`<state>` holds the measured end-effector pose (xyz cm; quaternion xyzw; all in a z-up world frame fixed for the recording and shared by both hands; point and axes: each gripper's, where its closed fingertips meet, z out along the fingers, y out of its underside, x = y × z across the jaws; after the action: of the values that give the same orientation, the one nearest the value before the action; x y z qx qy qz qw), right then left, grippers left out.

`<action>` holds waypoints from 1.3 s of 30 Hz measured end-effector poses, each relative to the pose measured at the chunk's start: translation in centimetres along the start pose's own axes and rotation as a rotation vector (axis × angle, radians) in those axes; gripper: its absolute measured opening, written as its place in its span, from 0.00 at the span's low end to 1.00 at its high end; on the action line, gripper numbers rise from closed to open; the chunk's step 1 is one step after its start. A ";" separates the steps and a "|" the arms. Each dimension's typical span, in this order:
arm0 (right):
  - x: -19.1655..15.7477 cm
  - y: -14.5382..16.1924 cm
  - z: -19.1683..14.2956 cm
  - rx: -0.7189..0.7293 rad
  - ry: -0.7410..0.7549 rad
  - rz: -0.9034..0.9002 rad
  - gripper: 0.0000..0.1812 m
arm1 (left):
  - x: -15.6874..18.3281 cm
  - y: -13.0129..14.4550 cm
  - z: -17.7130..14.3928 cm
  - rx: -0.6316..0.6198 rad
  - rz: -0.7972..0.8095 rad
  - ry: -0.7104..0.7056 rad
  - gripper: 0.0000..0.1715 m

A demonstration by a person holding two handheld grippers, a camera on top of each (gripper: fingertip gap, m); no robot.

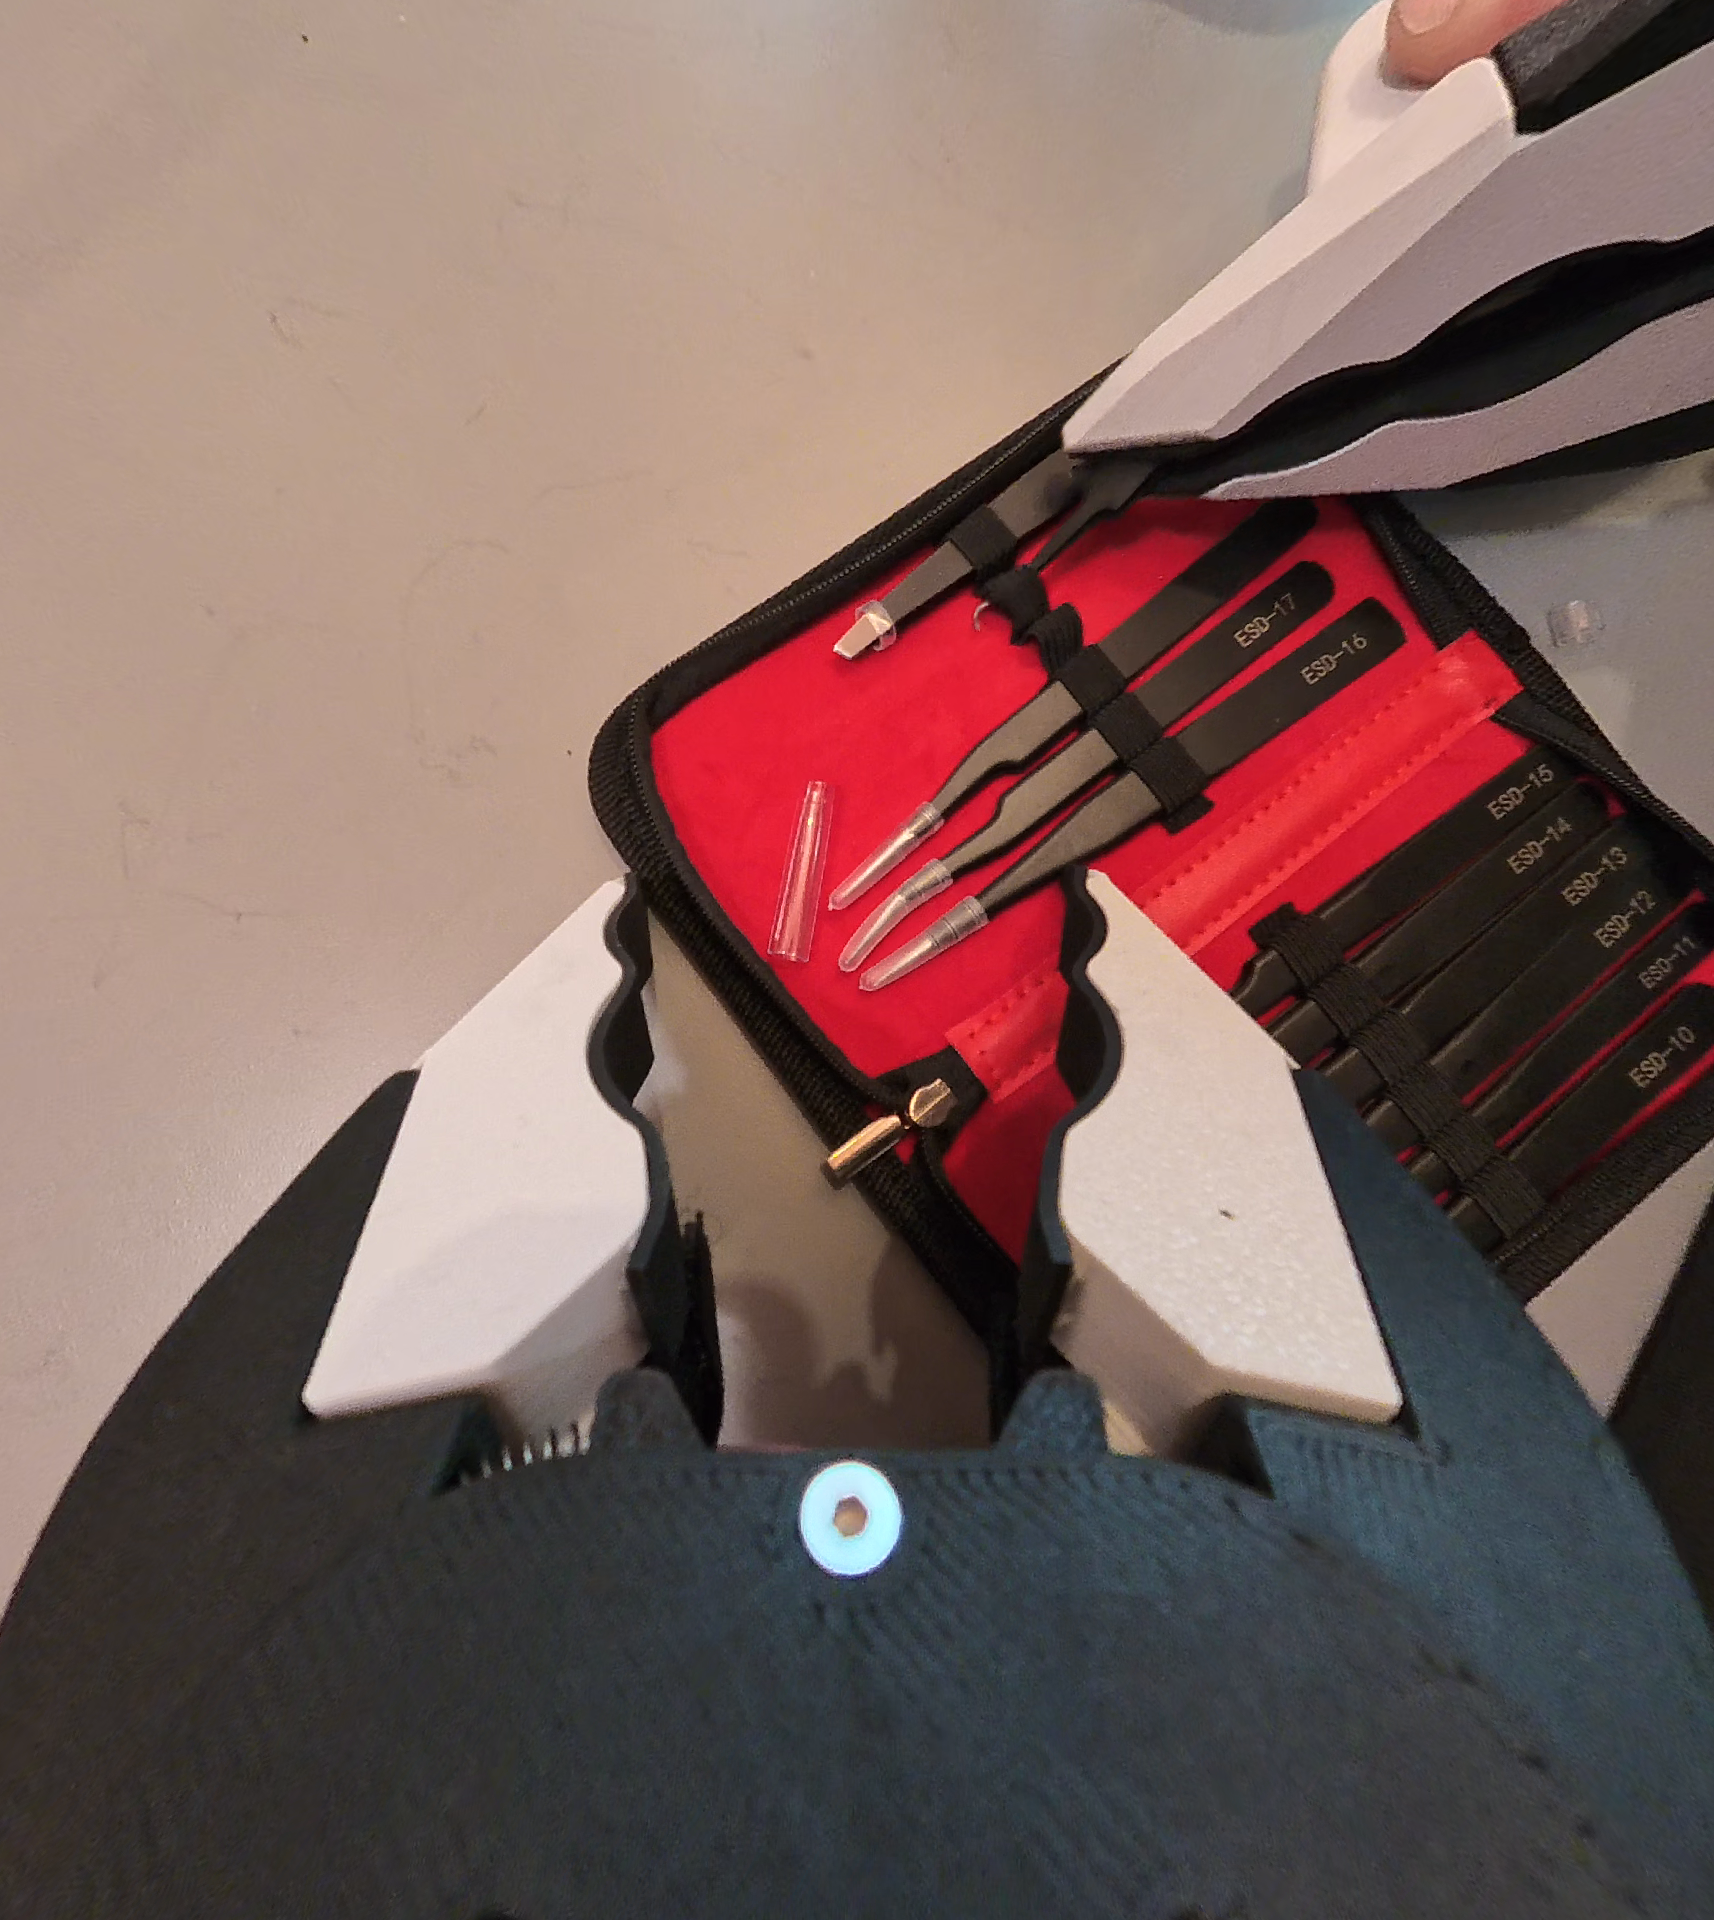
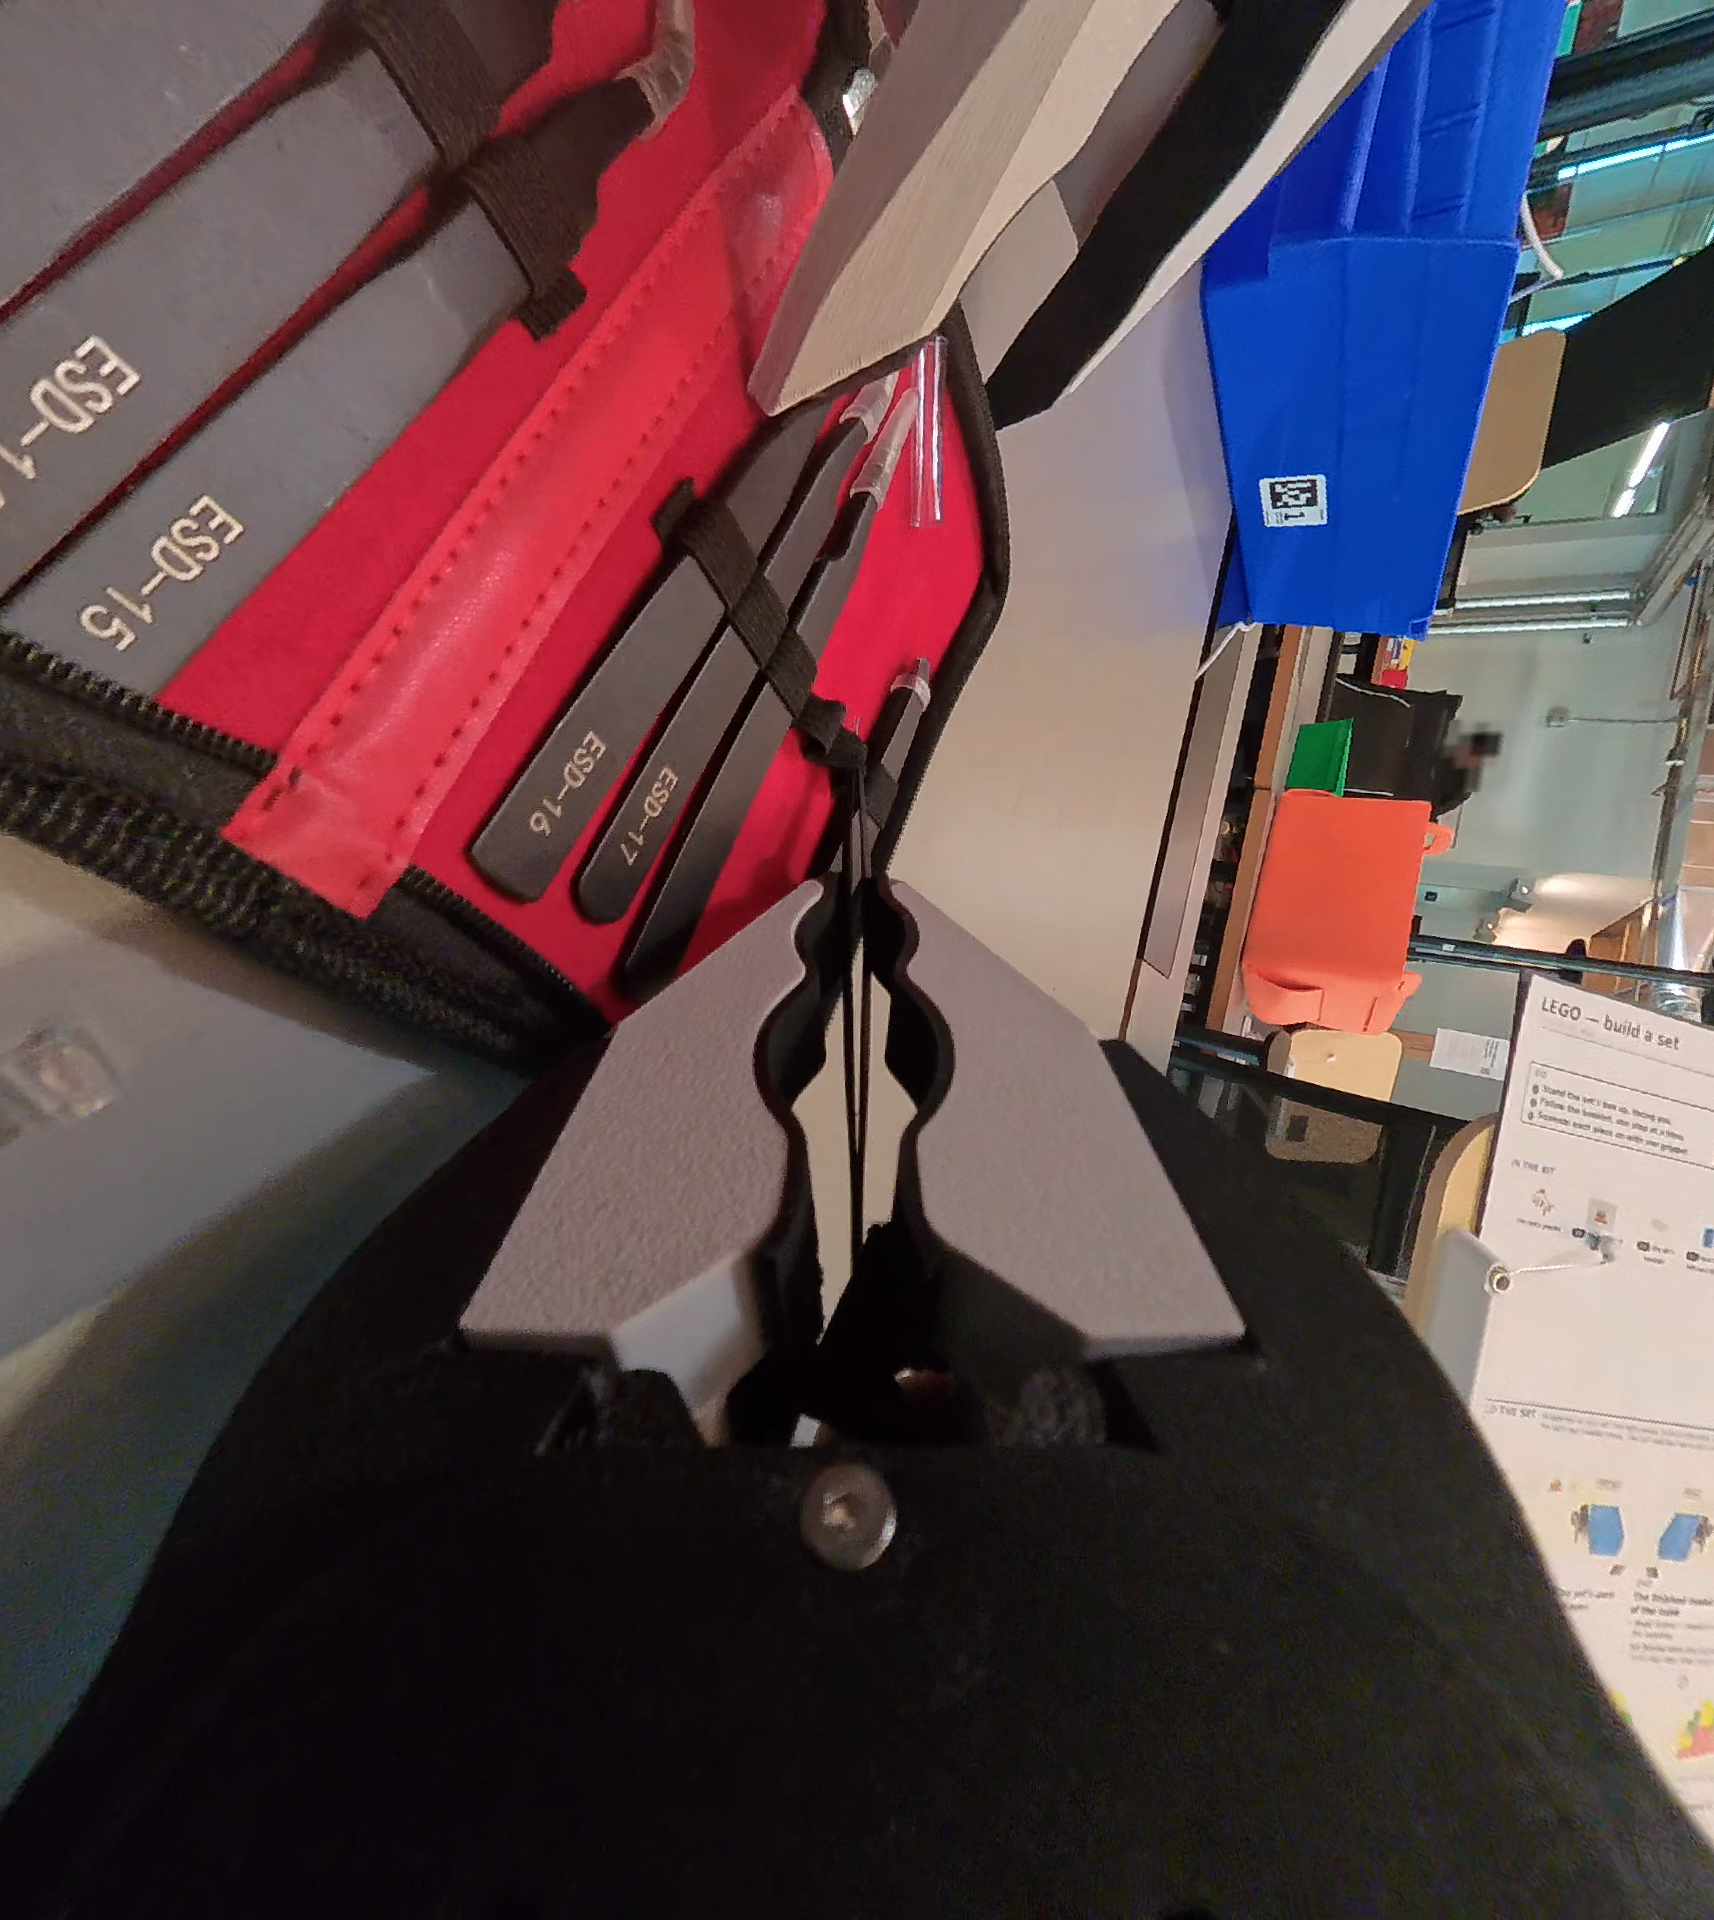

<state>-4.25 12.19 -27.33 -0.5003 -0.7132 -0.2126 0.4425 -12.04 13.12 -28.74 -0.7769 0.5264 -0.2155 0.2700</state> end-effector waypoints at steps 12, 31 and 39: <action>-0.1 -0.2 0.2 -0.003 0.066 -0.117 0.01 | 0.0 0.0 0.0 -0.001 0.005 0.000 0.45; 0.0 -0.8 0.7 -0.057 0.138 -0.232 0.01 | 0.8 -2.8 -1.6 0.076 0.131 -0.106 0.39; 0.2 -0.9 0.8 0.003 0.157 -0.150 0.01 | 1.9 -4.1 0.7 -0.009 0.381 -0.114 0.12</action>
<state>-5.37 12.50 -27.49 -0.4268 -0.7121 -0.2825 0.4805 -8.01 12.73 -26.52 -0.6753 0.6488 -0.1137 0.3317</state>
